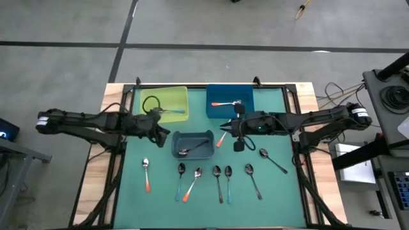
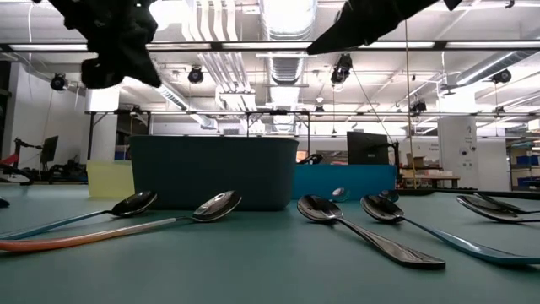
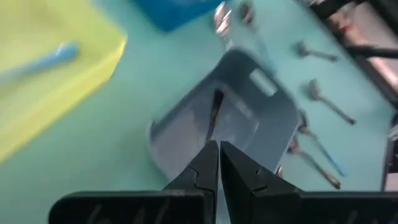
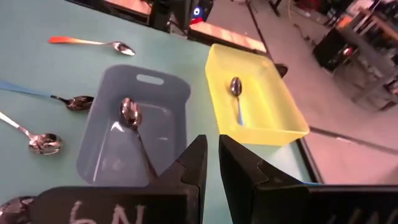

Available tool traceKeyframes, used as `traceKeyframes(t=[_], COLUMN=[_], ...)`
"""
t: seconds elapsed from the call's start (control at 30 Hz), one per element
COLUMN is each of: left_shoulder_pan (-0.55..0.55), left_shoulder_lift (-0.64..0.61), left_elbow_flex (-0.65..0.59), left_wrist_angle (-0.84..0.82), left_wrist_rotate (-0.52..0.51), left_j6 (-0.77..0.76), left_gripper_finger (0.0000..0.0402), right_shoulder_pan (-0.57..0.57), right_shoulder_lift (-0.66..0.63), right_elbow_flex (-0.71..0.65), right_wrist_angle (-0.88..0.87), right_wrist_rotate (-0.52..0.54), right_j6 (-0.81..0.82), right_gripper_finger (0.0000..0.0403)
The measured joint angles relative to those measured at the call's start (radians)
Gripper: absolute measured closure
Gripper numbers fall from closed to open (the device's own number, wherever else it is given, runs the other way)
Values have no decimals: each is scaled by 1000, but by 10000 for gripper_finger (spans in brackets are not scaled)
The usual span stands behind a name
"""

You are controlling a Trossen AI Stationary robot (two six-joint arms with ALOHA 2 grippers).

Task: Sort silverware by color (type)
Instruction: Put the orange spoon into the blue bin

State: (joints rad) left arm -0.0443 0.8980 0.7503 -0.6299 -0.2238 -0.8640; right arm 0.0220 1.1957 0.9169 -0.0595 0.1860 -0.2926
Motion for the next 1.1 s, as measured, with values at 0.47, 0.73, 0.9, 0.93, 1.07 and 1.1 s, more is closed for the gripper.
traceKeyframes(t=[0.47, 0.73, 0.9, 0.93, 1.07, 1.1], left_shoulder_pan=[-184, -332, -414, -428, -475, -486], left_shoulder_lift=[232, 300, 325, 331, 367, 377], left_elbow_flex=[105, 125, 121, 121, 119, 119], left_wrist_angle=[-300, -440, -441, -441, -456, -465], left_wrist_rotate=[192, 217, 217, 217, 217, 218], left_j6=[-449, -692, -811, -834, -931, -957], left_gripper_finger=[402, 402, 402, 402, 402, 402], right_shoulder_pan=[-96, -156, -175, -178, -183, -183], right_shoulder_lift=[-16, -16, -16, -16, -16, -16], right_elbow_flex=[-11, -11, -11, -11, -11, -11], right_wrist_angle=[0, 31, 65, 72, 105, 108], right_wrist_rotate=[-1, -3, -4, -6, -10, -10], right_j6=[-128, -155, -181, -190, -205, -210], right_gripper_finger=[369, 369, 369, 369, 369, 369])
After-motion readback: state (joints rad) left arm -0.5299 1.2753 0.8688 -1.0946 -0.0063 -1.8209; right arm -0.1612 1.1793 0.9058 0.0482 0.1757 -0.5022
